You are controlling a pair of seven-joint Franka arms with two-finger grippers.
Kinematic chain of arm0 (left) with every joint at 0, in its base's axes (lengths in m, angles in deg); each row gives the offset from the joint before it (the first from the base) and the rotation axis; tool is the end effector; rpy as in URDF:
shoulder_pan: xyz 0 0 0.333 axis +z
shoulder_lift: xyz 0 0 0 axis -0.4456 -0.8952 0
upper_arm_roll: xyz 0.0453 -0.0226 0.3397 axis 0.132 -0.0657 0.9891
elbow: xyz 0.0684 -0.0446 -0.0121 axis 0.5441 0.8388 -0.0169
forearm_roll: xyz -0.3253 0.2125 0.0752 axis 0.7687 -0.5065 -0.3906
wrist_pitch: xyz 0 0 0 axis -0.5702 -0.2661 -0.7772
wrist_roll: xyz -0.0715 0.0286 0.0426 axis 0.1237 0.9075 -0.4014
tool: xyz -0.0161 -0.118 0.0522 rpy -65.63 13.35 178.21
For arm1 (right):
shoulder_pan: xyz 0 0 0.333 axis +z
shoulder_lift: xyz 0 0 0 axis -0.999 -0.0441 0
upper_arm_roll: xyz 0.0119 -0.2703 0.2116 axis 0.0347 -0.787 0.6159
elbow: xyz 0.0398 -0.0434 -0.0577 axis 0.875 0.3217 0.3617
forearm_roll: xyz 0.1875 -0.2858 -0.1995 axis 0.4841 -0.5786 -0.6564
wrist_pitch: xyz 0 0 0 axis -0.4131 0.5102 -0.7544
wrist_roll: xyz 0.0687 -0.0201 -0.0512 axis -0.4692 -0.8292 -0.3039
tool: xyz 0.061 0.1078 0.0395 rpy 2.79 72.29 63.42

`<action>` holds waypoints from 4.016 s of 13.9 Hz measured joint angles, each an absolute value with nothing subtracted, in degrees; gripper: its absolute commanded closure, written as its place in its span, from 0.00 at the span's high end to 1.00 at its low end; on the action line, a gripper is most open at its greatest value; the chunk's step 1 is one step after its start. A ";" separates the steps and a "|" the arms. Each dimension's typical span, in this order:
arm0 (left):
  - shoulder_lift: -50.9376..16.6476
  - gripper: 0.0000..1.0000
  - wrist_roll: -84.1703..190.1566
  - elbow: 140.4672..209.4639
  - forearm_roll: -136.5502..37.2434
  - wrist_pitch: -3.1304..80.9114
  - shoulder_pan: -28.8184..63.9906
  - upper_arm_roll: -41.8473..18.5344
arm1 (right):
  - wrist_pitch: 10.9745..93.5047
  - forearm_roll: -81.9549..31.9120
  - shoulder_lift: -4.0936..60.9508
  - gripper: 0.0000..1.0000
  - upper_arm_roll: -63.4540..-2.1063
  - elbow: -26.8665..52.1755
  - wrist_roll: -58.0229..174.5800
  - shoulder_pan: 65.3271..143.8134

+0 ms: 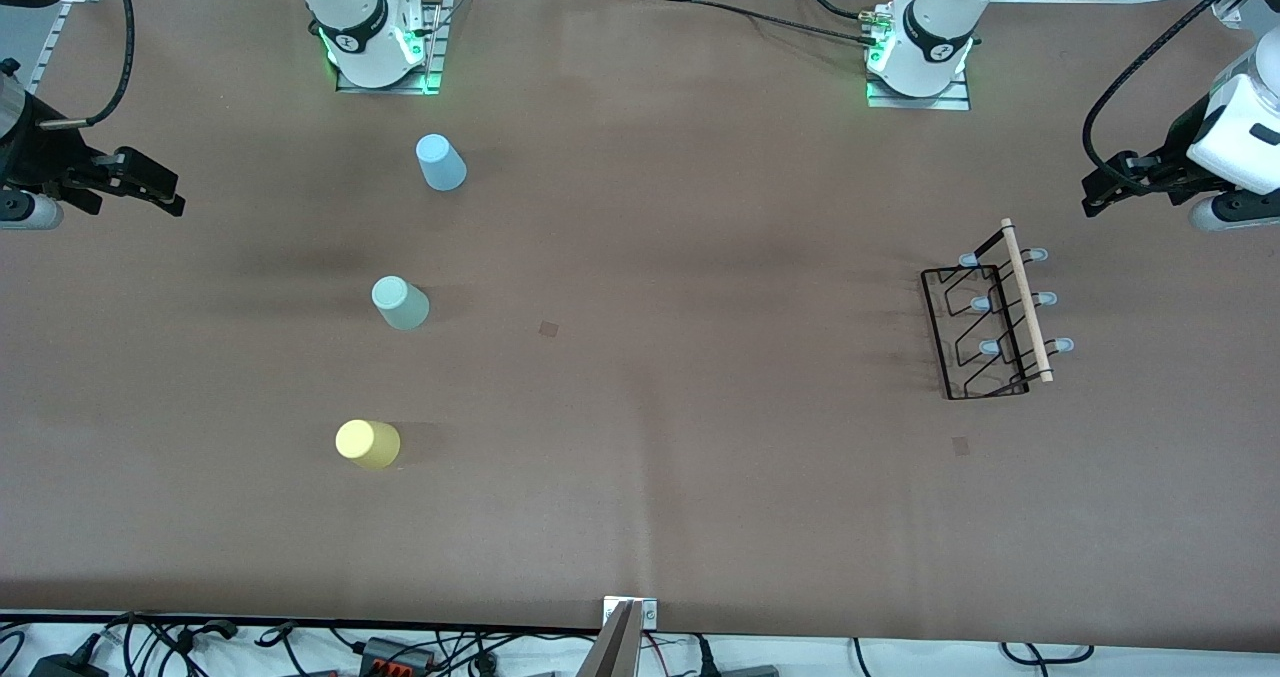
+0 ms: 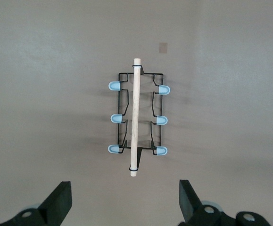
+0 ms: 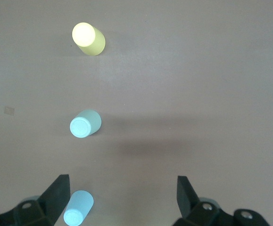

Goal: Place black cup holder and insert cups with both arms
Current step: 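Reach the right gripper to the teal cup while the left gripper reaches the rack, then grasp the teal cup with the right gripper while the left gripper grasps the dowel, then carry the black rack with the left gripper to the table center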

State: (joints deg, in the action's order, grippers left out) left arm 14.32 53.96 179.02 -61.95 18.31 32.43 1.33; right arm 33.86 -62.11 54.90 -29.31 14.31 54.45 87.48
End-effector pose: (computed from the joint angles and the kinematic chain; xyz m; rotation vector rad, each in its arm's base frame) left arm 0.5266 0.0113 0.5805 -3.0664 -0.2080 0.0332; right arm 0.5458 -0.0196 0.5807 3.1409 -0.0203 -0.0142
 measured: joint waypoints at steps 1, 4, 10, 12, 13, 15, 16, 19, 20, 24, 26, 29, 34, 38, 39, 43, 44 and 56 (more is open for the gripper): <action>14.31 1.00 53.96 179.02 -61.95 18.30 32.42 1.33 | 33.86 -62.11 54.92 1.00 -29.32 14.31 54.45 87.48; 14.27 1.00 53.96 179.02 -61.95 18.19 32.41 1.33 | 33.86 -62.11 54.95 1.00 -29.32 14.31 54.45 87.48; 9.09 1.00 53.91 179.28 -61.94 21.19 32.19 1.23 | 33.91 -62.11 54.46 1.00 -29.30 14.35 54.45 87.50; 4.73 1.00 53.91 179.52 -61.94 24.65 32.33 1.24 | 34.42 -62.10 52.99 1.00 -29.08 14.43 54.45 87.63; 2.65 1.00 53.91 179.55 -61.94 25.81 32.46 1.26 | 34.95 -62.10 51.91 1.00 -28.88 14.45 54.45 87.67; -0.44 1.00 53.91 179.68 -61.94 27.14 32.70 1.33 | 35.62 -62.07 49.47 1.00 -28.66 14.47 54.45 88.17; -1.33 1.00 53.91 180.20 -61.94 28.23 32.73 1.34 | 35.69 -62.06 48.32 1.00 -28.60 14.47 54.45 88.88; -2.51 0.96 53.91 184.27 -61.94 34.39 32.74 1.34 | 36.00 -62.07 44.20 1.00 -28.42 14.52 54.38 91.66; -2.89 0.94 53.91 185.39 -61.94 35.71 32.75 1.35 | 36.33 -62.08 42.47 1.00 -28.41 14.53 54.09 92.69; -4.39 0.70 53.91 186.47 -61.94 36.74 32.87 1.36 | 37.84 -62.12 36.37 1.00 -28.60 13.71 53.26 93.78; -4.96 0.62 53.91 186.48 -61.94 36.97 33.22 1.37 | 38.26 -62.10 35.35 1.00 -28.70 13.05 53.26 93.74; -5.59 0.54 53.91 186.50 -61.94 37.51 34.21 1.41 | 38.46 -62.08 35.26 1.00 -28.64 12.41 53.26 94.04; -5.73 0.40 53.85 186.82 -61.94 37.53 35.76 1.42 | 38.18 -61.64 34.93 1.00 -28.65 9.27 53.30 94.07; -5.78 0.33 53.85 187.56 -61.94 37.53 35.76 1.35 | 40.02 -61.55 34.54 1.00 -28.65 8.65 53.24 94.29; -5.79 0.28 53.86 187.68 -61.94 37.53 35.75 1.31 | 40.01 -61.49 34.40 1.00 -28.65 9.04 53.21 94.31; -5.80 0.12 53.86 187.80 -61.93 37.55 35.75 1.28 | 44.20 -60.07 34.08 1.00 -28.17 14.64 49.51 94.38; -5.80 0.06 53.84 187.80 -61.93 37.57 35.75 1.27 | 46.18 -59.78 33.91 1.00 -27.74 16.35 48.29 94.48; -4.78 0.00 54.27 184.20 -61.87 32.88 35.21 -6.92 | 62.49 -59.66 32.54 1.00 -26.85 30.88 36.43 99.51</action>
State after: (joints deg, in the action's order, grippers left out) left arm -4.78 54.27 184.20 -61.87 32.88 35.21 -6.92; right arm 62.49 -59.66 32.54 -26.85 30.88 36.43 99.51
